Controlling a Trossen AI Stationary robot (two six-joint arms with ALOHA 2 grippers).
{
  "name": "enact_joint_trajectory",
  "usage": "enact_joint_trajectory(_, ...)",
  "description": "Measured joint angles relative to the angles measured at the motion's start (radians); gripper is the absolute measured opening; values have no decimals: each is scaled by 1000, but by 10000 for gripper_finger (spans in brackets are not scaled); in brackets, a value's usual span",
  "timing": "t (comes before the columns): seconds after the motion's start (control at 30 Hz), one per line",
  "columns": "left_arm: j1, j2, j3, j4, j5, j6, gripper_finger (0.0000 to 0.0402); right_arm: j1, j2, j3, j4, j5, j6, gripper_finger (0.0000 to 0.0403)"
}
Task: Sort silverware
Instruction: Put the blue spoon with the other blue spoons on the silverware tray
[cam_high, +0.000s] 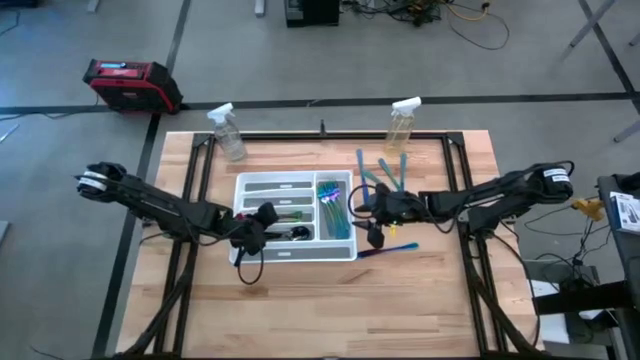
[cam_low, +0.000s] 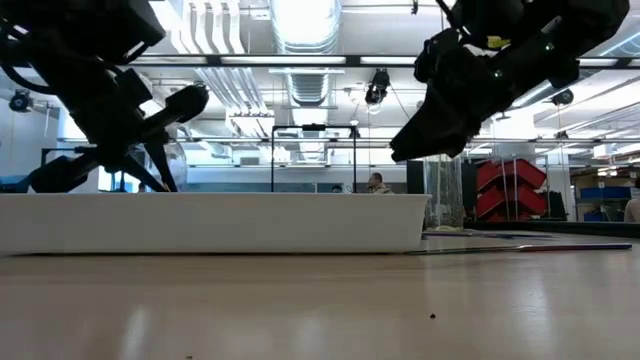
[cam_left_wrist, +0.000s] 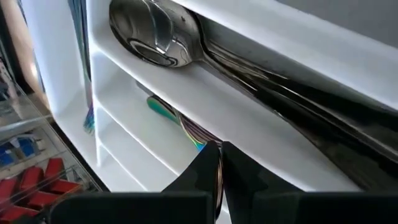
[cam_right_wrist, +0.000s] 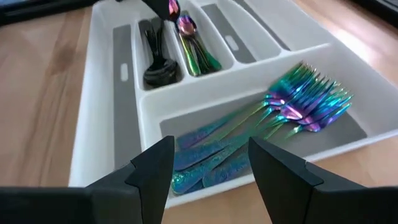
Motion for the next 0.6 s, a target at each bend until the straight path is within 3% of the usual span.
enact_joint_trajectory(0.17,18,28,3,-1,0,-119,0,0,25,0,15,0,0,195)
enact_joint_trajectory(0.4,22,52,5,-10,-15,-158,0,0,27,0,13,-1,22,195)
enact_joint_trajectory(0.6,26,52,27,-93,-52,-268,0,0,26,0,13,-3,23,195)
